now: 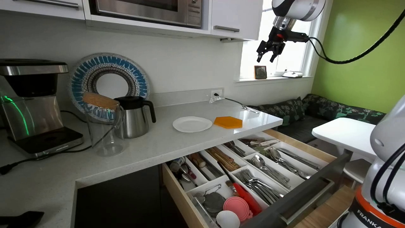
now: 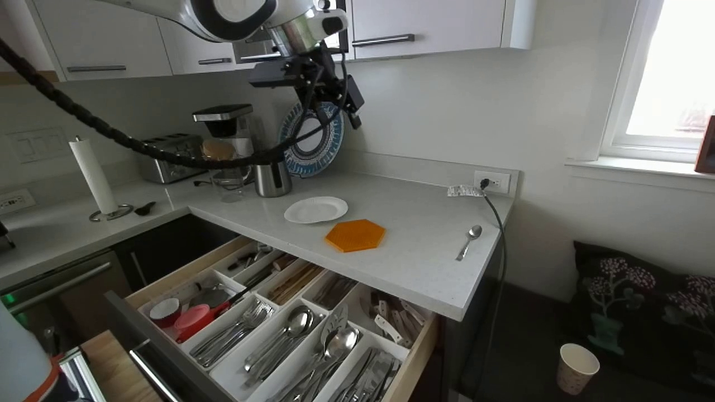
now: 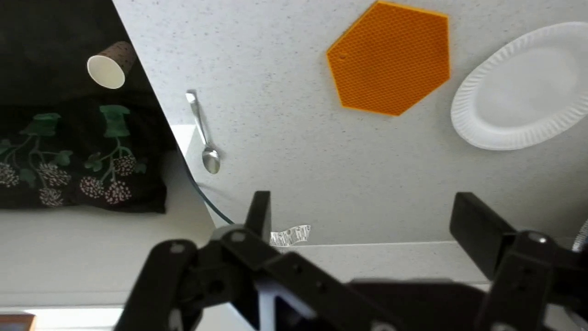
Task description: Put the spoon inside the drawer
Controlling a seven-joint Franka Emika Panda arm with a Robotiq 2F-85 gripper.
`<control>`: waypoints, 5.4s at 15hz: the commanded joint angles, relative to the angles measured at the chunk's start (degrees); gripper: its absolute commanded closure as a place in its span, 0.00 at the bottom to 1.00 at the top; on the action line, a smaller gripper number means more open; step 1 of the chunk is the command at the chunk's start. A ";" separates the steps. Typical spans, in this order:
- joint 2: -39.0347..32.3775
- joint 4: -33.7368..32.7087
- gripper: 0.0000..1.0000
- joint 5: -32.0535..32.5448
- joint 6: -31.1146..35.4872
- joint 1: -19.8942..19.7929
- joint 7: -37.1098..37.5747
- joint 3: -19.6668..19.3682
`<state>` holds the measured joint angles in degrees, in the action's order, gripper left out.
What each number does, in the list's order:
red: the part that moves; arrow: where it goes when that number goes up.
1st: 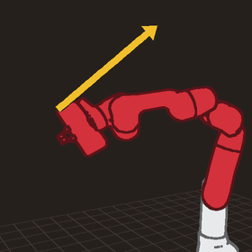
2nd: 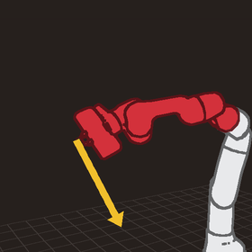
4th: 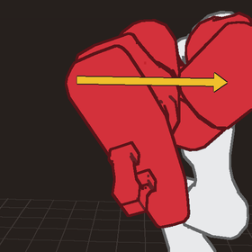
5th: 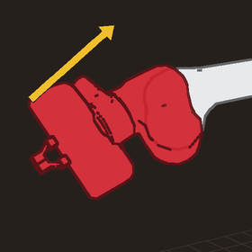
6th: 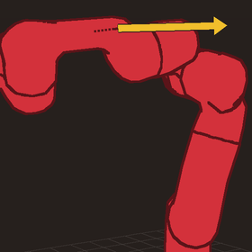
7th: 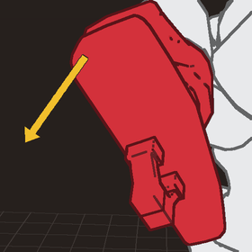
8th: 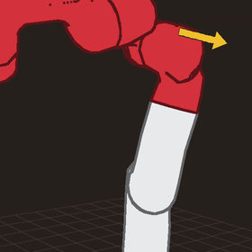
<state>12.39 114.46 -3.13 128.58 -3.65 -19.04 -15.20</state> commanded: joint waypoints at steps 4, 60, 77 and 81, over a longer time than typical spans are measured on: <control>-14.77 -12.53 0.00 -9.51 1.85 -4.86 -10.71 -2.47; -74.95 -69.44 0.00 -9.20 -0.81 -24.53 -18.09 13.36; -81.76 -74.38 0.31 -11.57 7.76 -26.74 -26.28 19.69; -83.43 -76.70 0.25 -11.72 8.50 -27.70 -26.49 21.37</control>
<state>-67.97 41.73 -13.37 136.37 -30.18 -43.56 4.22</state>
